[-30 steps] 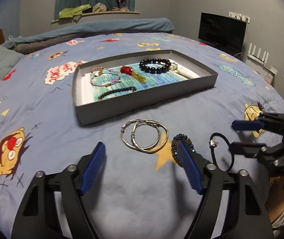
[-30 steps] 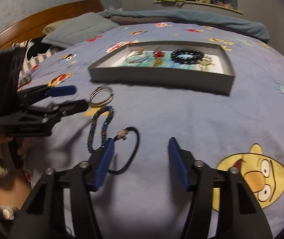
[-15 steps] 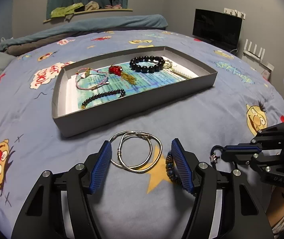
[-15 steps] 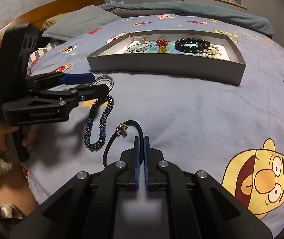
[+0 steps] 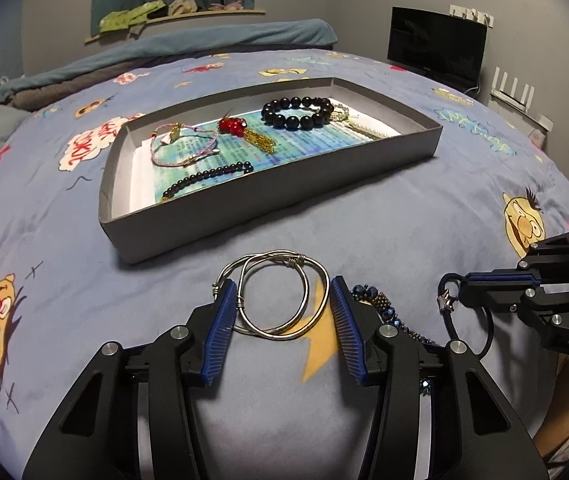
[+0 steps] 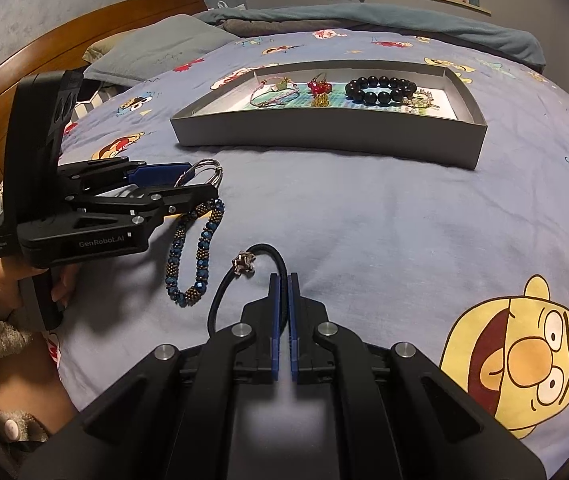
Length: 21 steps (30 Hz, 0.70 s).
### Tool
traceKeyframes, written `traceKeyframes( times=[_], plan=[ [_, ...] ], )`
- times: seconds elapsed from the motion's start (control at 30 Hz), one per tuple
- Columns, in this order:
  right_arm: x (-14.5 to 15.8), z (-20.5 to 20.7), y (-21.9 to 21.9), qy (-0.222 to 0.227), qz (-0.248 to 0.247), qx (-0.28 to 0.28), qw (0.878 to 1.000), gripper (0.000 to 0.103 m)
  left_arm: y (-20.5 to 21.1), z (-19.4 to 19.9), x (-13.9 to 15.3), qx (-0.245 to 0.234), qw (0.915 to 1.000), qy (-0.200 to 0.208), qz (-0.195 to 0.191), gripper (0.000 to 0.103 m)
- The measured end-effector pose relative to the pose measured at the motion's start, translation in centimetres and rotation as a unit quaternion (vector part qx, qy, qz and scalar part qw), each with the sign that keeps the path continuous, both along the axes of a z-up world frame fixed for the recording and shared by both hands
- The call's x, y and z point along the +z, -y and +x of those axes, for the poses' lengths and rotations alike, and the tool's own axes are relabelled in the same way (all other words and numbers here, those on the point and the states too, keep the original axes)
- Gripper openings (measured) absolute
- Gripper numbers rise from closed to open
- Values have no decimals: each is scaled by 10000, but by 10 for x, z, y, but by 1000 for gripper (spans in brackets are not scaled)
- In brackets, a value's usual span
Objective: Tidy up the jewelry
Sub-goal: 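Grasp the black hair tie with right tool while left grasps silver hoop earring, then carry the hair tie over the tray while left tool carries the hoop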
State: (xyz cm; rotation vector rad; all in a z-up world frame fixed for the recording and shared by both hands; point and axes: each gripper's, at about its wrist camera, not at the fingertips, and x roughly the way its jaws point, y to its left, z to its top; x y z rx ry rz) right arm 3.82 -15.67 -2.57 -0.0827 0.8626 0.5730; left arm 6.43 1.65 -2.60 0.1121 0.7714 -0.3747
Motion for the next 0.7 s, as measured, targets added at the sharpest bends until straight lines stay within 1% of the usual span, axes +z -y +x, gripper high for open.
traceKeyframes(
  times=[0.23,0.37,0.6,0.7],
  plan=[
    [4,-2,2,87,121,13,9999,3,-5,-3,7,24,9999,72,-118,49],
    [14,-5,1,263,136,22,9996,3,-7,-8,20,5,9996,218,-168,49],
    [41,2,1,562,209,-4,9982,3,-14,-10,45,36,9987,418,-274,49],
    [55,11,1,724,262,-63,9970,3,-18,-4,54,72,9987,445,-235,49]
  ],
)
